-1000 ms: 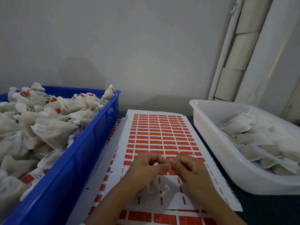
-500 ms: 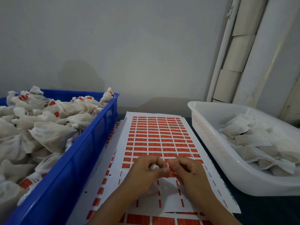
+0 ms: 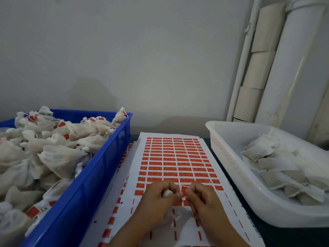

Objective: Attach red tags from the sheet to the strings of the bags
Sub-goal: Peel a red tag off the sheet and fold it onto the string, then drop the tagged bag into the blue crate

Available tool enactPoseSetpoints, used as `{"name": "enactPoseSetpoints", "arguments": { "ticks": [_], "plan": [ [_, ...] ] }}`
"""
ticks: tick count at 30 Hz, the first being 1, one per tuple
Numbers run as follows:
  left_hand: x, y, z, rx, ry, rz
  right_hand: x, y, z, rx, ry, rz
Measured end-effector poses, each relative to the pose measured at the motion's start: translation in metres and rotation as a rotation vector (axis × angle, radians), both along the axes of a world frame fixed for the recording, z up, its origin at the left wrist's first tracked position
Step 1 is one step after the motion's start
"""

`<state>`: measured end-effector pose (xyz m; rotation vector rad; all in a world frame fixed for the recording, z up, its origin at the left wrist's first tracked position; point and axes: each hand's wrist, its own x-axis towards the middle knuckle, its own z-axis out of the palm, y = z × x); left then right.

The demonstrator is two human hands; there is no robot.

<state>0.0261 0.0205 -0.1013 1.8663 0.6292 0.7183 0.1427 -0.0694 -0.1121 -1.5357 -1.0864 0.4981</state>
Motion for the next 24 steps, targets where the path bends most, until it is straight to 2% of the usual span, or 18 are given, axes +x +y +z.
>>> {"name": "enactPoseSetpoints", "arguments": {
  "ticks": [5,7,11,14,24],
  "plan": [
    [-0.015,0.009,0.008,-0.078,0.240,-0.090,0.000,-0.001,0.001,-0.054,0.119,-0.011],
    [-0.027,0.018,0.018,-0.144,0.264,-0.081,-0.001,-0.001,0.002,-0.069,0.159,-0.011],
    [-0.042,0.025,0.022,0.038,0.428,-0.042,-0.001,-0.003,0.004,-0.079,0.200,0.000],
    [-0.049,0.017,0.019,0.075,0.550,-0.058,-0.001,-0.005,0.004,-0.070,0.209,0.019],
    [-0.048,0.006,0.008,0.207,0.547,0.045,-0.004,-0.009,0.005,-0.009,0.148,0.035]
  ]
}}
